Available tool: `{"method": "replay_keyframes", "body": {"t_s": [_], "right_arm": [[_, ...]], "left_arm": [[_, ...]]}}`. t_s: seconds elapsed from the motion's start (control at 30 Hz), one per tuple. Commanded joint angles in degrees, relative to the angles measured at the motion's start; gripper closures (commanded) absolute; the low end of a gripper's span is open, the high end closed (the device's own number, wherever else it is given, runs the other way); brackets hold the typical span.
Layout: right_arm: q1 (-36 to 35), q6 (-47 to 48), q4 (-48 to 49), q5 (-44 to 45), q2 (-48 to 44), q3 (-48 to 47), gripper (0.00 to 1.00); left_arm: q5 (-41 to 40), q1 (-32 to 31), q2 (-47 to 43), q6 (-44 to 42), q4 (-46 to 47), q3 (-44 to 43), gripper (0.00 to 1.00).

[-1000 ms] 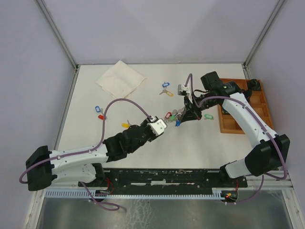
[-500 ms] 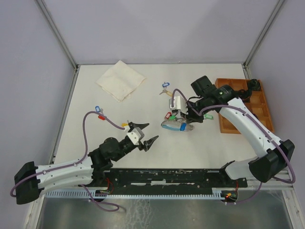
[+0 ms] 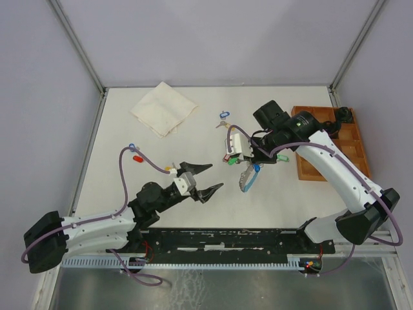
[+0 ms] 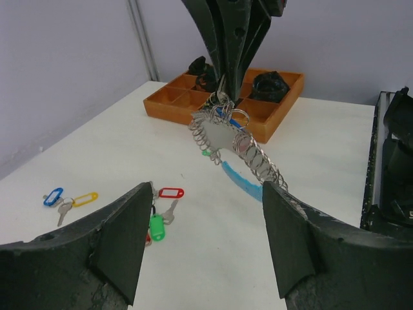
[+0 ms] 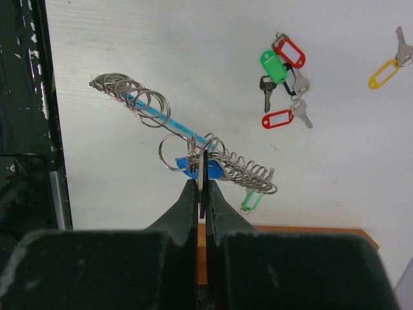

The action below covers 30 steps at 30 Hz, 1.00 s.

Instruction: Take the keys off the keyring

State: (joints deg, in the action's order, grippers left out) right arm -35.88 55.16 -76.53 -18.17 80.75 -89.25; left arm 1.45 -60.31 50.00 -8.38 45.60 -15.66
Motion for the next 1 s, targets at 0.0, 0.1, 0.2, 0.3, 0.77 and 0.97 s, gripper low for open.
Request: {"method": "replay_keyframes", "body": {"t_s": [0.0,0.1,0.2,0.3,0.77,0.97], "right_arm": [[-0.66,0.6,2.14,-1.22,-1.43,-0.08,0.99],[-1.07,3.07,3.07,-3.26,-2.95,2.23,0.99],[-1.22,8.25,4.42,-6.11,-5.56,5.33,0.99],[-1.59,13.89,7.92,-7.97,-9.34,10.35,0.99],[-2.71,26.74,11.1,-9.7,-12.84,16.54,0.99],[-2.79,26.57,11.36,-9.85,-12.94,16.78,0.99]], "left_arm": [[2.59,0.67,2.53,-2.37,9.75,-2.87,0.27],[3.83,1.62,4.47,-0.83,11.76,-2.88,0.34],[6.43,3.45,5.91,1.71,13.39,-2.9,0.48],[10.5,5.02,7.63,4.19,15.09,-3.25,0.58],[22.21,5.3,23.94,12.16,21.67,-9.44,0.65],[22.63,5.33,28.53,17.18,25.51,-10.41,0.63]]}}
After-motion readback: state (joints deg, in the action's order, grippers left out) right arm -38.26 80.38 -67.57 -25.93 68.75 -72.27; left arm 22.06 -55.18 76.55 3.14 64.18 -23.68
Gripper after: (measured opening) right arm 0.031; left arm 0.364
